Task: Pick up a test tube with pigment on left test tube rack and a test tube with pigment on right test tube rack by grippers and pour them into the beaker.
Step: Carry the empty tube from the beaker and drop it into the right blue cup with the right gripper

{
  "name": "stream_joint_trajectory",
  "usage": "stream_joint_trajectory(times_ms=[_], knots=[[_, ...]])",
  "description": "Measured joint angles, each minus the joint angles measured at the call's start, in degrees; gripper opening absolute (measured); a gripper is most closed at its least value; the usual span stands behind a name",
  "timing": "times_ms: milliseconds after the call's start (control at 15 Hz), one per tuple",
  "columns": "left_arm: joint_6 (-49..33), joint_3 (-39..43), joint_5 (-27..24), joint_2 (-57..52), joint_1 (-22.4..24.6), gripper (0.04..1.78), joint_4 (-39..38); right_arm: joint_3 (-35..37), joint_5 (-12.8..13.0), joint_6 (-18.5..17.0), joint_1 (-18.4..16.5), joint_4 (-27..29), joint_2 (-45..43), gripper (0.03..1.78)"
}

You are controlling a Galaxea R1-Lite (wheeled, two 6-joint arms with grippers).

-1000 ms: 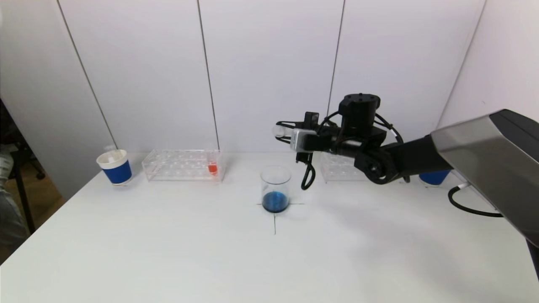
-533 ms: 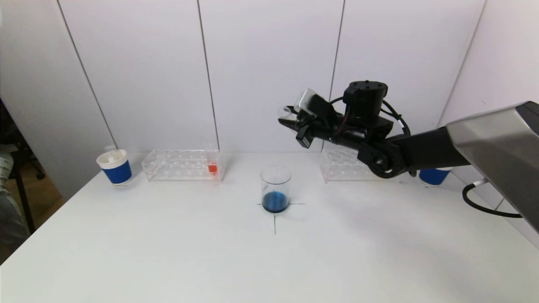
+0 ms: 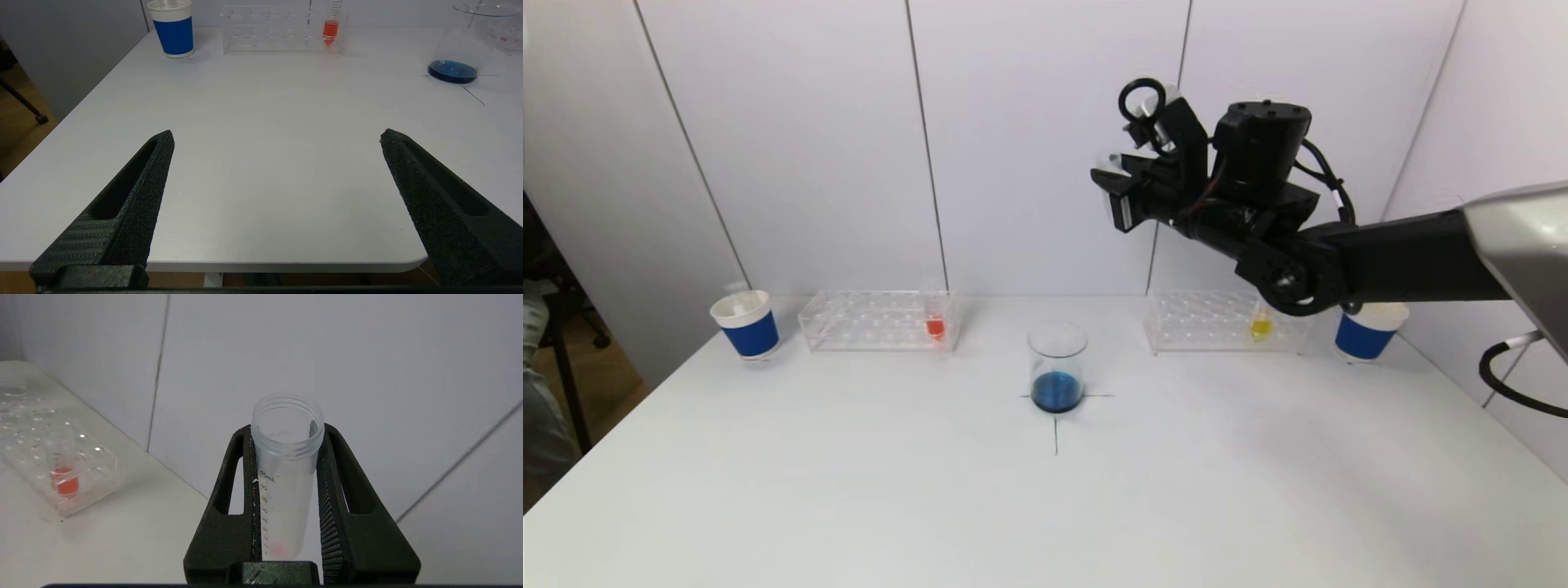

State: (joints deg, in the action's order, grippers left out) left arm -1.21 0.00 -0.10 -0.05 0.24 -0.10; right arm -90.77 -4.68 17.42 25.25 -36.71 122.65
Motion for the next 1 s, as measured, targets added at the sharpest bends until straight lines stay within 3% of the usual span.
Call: stream_joint_trajectory(times_ms=[133,333,667,733,1000], knots=[[0.0,0.0,0.0,0.0,0.0,1.76,0.0,-0.9,4.5,-1.2,-1.3,0.4,-0.8,0.46],[0.0,0.0,0.0,0.0,0.0,1.76,0.0,-1.3,8.4,-4.7,-4.5,2.0,-2.5,0.46],[0.0,0.0,0.0,0.0,0.0,1.76,0.0,-1.1,10.1,-9.7,-12.6,5.4,-5.7,0.46],[0.0,0.0,0.0,0.0,0.0,1.76,0.0,-1.1,11.4,-10.4,-14.2,5.6,-6.0,0.46],[0.0,0.0,0.0,0.0,0.0,1.76,0.0,0.6,12.9,-11.7,-21.0,5.7,-6.5,0.46]])
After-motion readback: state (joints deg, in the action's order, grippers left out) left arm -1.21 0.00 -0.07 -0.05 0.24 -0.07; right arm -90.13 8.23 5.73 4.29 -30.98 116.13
